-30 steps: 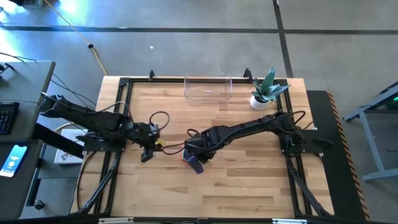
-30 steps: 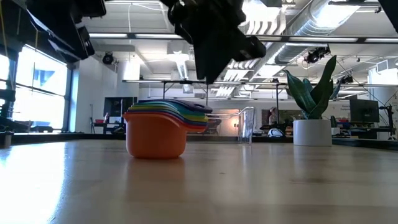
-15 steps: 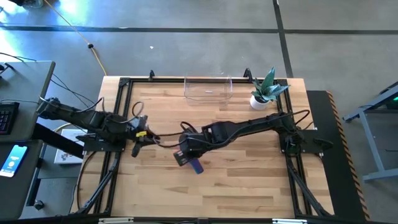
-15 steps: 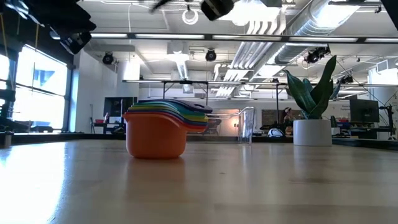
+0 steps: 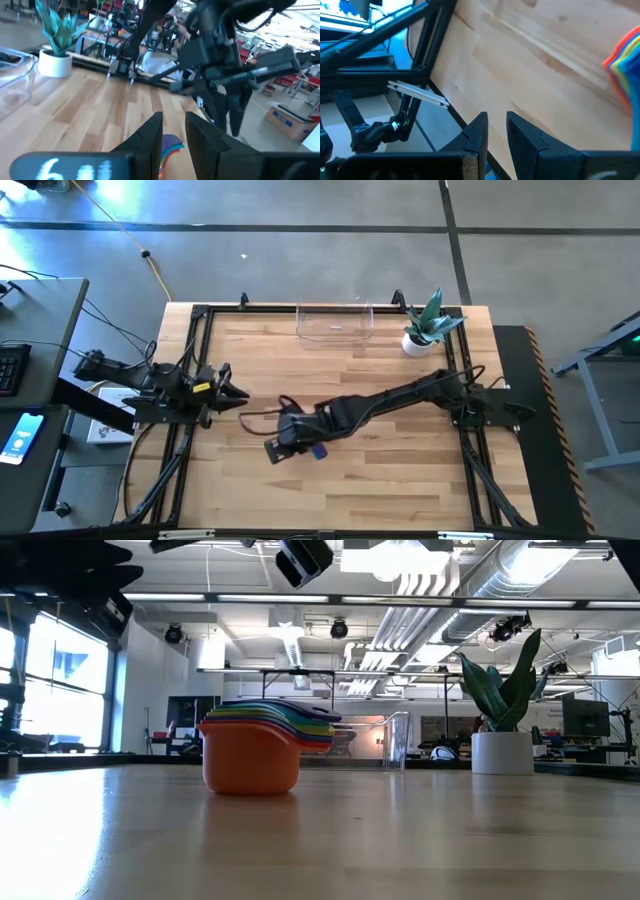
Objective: Nest measuring cups in basket
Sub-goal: Put the nested measuring cups into the transparent bin
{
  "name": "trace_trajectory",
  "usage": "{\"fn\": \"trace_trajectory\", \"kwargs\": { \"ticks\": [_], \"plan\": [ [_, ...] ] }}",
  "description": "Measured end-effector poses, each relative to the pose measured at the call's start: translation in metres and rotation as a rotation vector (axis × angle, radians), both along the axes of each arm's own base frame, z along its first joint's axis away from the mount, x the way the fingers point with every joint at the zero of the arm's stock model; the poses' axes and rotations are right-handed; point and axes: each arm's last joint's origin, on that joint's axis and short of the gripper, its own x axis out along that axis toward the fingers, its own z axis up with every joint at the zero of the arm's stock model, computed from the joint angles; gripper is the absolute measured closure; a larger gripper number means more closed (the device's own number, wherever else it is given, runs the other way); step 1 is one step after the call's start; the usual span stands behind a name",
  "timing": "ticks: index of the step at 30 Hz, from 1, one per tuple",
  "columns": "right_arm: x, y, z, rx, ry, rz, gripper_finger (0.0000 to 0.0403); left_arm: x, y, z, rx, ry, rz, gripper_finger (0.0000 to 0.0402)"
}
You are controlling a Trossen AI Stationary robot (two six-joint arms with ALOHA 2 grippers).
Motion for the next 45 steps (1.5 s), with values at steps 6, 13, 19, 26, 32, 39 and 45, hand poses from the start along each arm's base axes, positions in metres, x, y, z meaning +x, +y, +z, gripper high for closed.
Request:
{"fn": "trace_trajectory", "kwargs": {
  "ticks": [6,13,19,26,32,39,45],
  "plan": [
    [0.009,0.013,-0.023,0.021,0.016,0.029,0.0341,-0.005,0.002,-0.014,0.039,-0.033,0.007,0.0328],
    [0.015,0.018,-0.055,0.0,0.087,0.037,0.0341,-0.003,0.002,-0.032,0.018,-0.039,0.014,0.0328],
    [0.018,0.012,-0.068,-0.014,0.134,-0.02,0.0341,-0.001,0.001,-0.045,-0.022,0.002,0.011,0.0328],
    [0.017,0.003,-0.07,-0.091,0.156,0.025,0.0341,-0.001,0.001,-0.045,0.0,0.0,0.01,0.0328],
    [0.021,-0.011,-0.07,-0.168,0.141,0.098,0.0341,-0.001,0.001,-0.045,0.049,-0.004,0.009,0.0328],
    [0.02,-0.015,-0.079,-0.173,0.188,0.149,0.0341,-0.001,0.001,-0.045,0.063,-0.006,0.012,0.0328],
    [0.018,-0.016,-0.085,-0.184,0.231,0.147,0.0341,-0.001,0.001,-0.045,0.062,-0.004,0.012,0.0328]
  ]
}}
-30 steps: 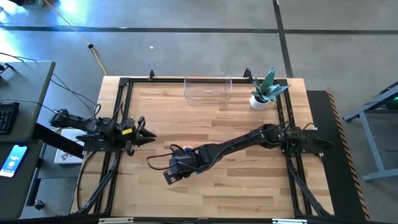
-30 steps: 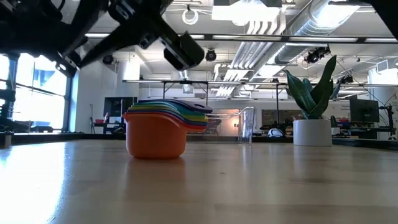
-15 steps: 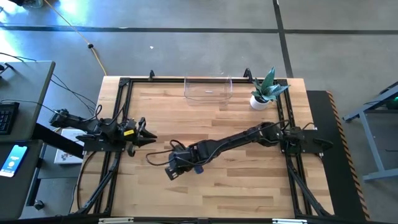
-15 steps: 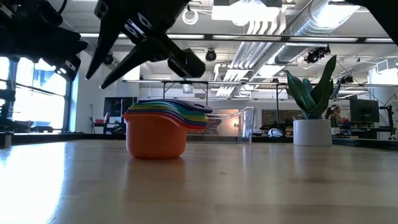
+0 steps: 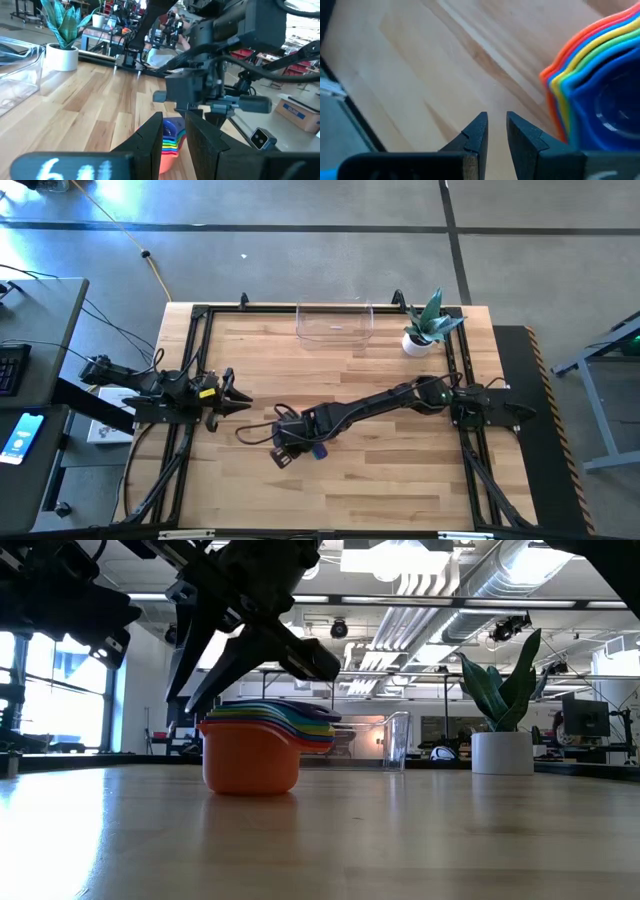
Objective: Nest measuring cups in basket
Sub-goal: Put the nested measuring cups into the transparent bin
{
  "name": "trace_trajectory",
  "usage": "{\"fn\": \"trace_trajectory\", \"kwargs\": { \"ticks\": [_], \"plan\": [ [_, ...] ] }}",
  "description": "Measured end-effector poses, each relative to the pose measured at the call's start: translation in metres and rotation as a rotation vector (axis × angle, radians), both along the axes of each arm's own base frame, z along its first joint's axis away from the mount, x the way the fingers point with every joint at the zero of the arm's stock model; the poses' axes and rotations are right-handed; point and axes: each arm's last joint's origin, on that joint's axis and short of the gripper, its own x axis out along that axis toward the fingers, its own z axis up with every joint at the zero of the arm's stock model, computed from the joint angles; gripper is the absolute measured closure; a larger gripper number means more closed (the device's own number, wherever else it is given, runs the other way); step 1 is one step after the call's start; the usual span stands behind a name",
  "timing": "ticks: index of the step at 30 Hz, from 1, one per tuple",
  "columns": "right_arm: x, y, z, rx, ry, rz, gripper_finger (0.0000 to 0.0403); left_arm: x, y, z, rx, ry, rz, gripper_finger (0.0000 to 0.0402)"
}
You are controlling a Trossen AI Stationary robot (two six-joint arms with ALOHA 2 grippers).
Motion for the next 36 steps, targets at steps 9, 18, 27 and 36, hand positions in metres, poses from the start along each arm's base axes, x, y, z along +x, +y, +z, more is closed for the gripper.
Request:
{"fn": "trace_trajectory", "kwargs": {
  "ticks": [9,18,27,36],
  "plan": [
    [-0.005,-0.011,-0.004,-0.045,0.077,-0.032,0.0341,0.001,0.0,-0.001,0.004,0.008,0.008,0.0328],
    [-0.007,-0.028,-0.006,-0.078,0.136,-0.039,0.0341,0.001,0.0,-0.001,0.004,0.008,0.013,0.0328],
    [-0.021,-0.041,-0.009,-0.133,0.291,0.013,0.0341,0.001,0.001,0.0,0.005,0.005,0.024,0.0328],
    [-0.036,-0.056,-0.007,-0.202,0.443,0.071,0.0341,0.002,0.002,-0.001,0.011,0.019,0.08,0.0328]
  ]
}}
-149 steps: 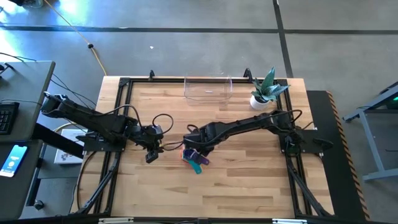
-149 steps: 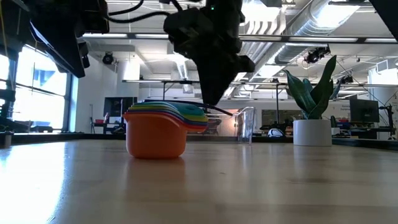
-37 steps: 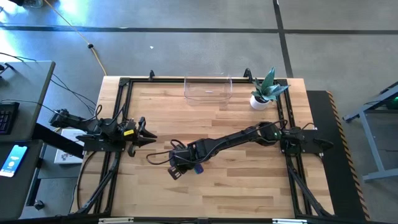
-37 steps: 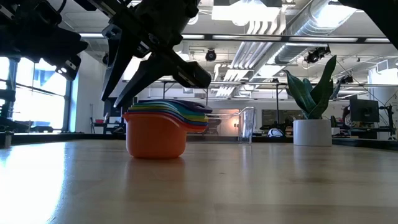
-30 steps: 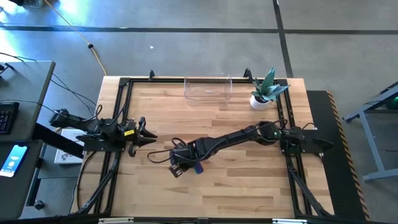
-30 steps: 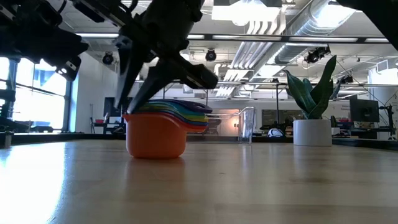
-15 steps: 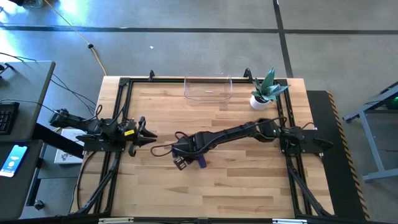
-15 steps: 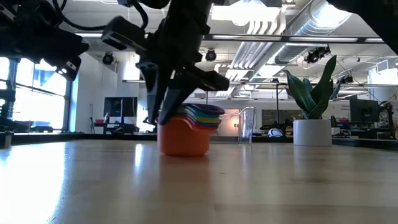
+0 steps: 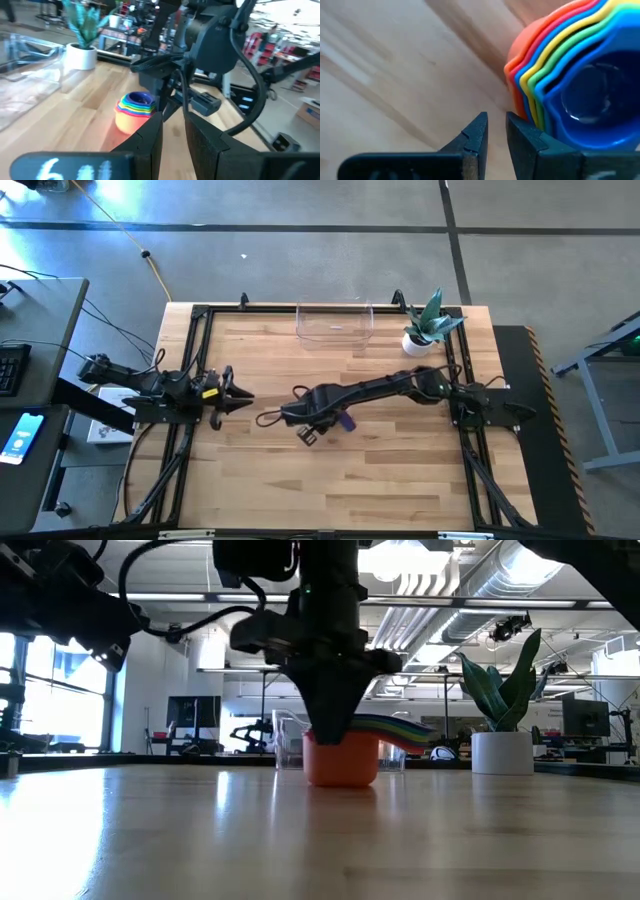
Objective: Nest measuring cups in basket
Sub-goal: Put the nested measuring cups into the transparent bin
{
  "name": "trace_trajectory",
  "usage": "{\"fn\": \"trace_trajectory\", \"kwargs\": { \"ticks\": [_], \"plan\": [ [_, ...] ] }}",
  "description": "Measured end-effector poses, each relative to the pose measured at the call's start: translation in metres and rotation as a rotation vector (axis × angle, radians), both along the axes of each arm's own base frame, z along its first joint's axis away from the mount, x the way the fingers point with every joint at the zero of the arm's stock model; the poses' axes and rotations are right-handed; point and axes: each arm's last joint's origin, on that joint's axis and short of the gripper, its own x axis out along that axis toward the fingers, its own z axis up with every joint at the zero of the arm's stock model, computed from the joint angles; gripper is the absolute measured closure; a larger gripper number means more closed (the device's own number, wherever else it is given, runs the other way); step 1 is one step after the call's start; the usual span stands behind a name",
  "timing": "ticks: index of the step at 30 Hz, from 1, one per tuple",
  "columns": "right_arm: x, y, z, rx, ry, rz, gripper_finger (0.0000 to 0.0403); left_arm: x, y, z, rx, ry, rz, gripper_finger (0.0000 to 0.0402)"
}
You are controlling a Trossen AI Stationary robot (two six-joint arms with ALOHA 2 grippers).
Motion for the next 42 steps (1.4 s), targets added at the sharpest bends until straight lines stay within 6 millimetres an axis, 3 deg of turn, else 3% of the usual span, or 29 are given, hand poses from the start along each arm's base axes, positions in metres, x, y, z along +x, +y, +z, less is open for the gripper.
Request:
{"fn": "trace_trajectory", "kwargs": {
  "ticks": [8,17,31,42],
  "plan": [
    [0.001,-0.007,0.006,0.025,0.0,0.04,0.0341,0.001,0.001,0.0,0.016,0.007,0.058,0.0328],
    [0.008,-0.004,0.06,-0.036,-0.169,0.041,0.0341,0.001,0.001,-0.001,0.022,0.008,0.047,0.0328],
    [-0.028,-0.012,0.113,-0.153,-0.171,0.014,0.0341,0.001,0.001,-0.001,0.022,0.009,0.046,0.0328],
    [-0.051,-0.006,0.137,-0.214,-0.128,0.227,0.0341,0.001,0.001,-0.001,0.022,0.009,0.046,0.0328]
  ]
}}
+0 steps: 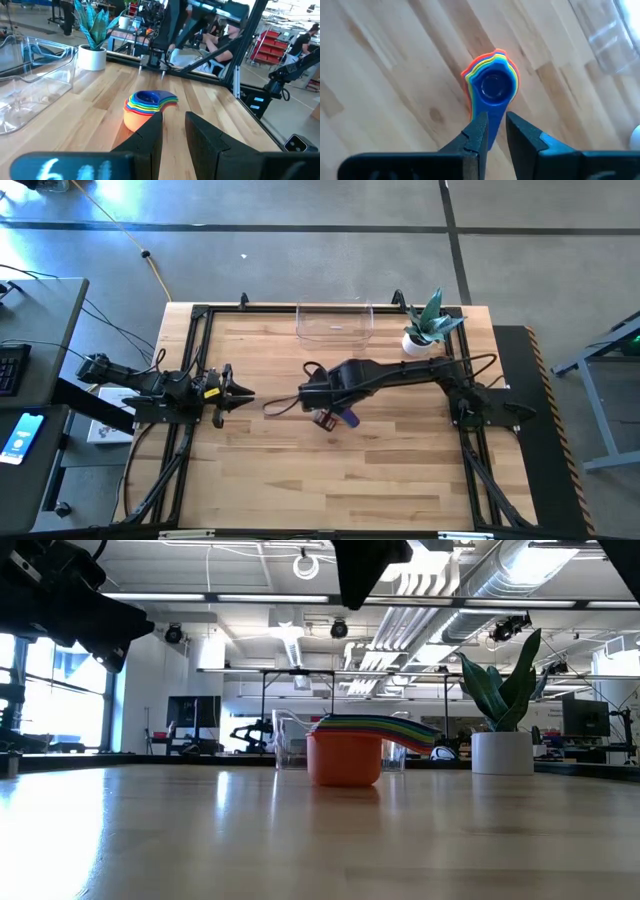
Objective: Nest measuring cups in basket
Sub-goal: Put the nested measuring cups into the transparent bin
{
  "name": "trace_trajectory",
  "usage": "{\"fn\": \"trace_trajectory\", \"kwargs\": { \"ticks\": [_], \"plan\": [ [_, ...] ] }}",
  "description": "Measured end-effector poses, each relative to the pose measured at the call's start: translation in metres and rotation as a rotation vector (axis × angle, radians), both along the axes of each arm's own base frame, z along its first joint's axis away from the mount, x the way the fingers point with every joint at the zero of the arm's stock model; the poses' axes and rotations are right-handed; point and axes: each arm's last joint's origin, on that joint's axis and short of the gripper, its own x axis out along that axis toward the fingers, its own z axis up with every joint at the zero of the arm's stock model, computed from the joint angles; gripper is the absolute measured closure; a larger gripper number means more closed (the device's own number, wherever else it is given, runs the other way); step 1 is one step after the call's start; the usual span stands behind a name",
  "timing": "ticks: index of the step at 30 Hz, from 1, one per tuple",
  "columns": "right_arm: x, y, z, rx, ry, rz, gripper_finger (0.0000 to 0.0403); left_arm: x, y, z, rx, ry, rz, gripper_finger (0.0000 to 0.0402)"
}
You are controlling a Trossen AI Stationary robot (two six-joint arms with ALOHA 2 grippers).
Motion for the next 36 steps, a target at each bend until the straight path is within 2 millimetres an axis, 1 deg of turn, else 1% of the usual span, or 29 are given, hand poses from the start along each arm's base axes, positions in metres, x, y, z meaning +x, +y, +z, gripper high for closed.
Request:
{"fn": "trace_trajectory", "kwargs": {
  "ticks": [3,5,11,13,16,19,21,23,27,31,34,36],
  "plan": [
    [-0.005,0.003,0.007,-0.053,-0.01,0.051,0.0341,0.0,0.0,0.0,0.0,0.0,0.0,0.0328],
    [-0.012,0.002,0.012,-0.072,-0.016,0.06,0.0341,0.0,0.0,0.0,0.0,0.001,0.0,0.0328],
    [-0.042,-0.006,0.015,-0.077,0.024,0.012,0.0341,0.0,0.0,0.0,0.0,0.0,0.0,0.0328],
    [-0.052,-0.008,0.013,-0.073,0.036,-0.004,0.0341,0.0,0.0,0.0,0.0,0.001,0.0,0.0328],
    [-0.062,-0.01,0.006,-0.055,0.034,-0.018,0.0338,0.0,0.0,0.0,0.0,0.0,0.0,0.0328],
    [-0.069,-0.01,-0.001,-0.016,0.029,-0.016,0.0323,0.0,0.0,0.0,0.0,0.0,0.0,0.0328],
    [-0.072,-0.01,-0.008,0.004,0.017,-0.013,0.0302,0.0,0.0,0.0,0.0,0.001,0.0,0.0328],
    [-0.073,-0.01,-0.015,0.019,0.008,-0.007,0.0272,0.0,0.0,0.0,0.0,0.001,0.0,0.0328],
    [-0.073,-0.009,-0.028,0.087,0.007,-0.005,0.0197,0.0,0.0,0.0,0.0,0.001,0.0,0.0328],
    [-0.069,-0.012,-0.038,0.157,-0.01,-0.002,0.0122,0.0,0.0,0.0,0.0,0.001,0.0,0.0328],
    [-0.064,-0.019,-0.043,0.19,-0.038,-0.014,0.008,0.0,0.0,0.0,0.0,0.001,0.0,0.0328],
    [-0.061,-0.023,-0.046,0.215,-0.061,-0.032,0.0061,0.0,0.0,0.0,0.0,0.001,0.0,0.0328]
  ]
}}
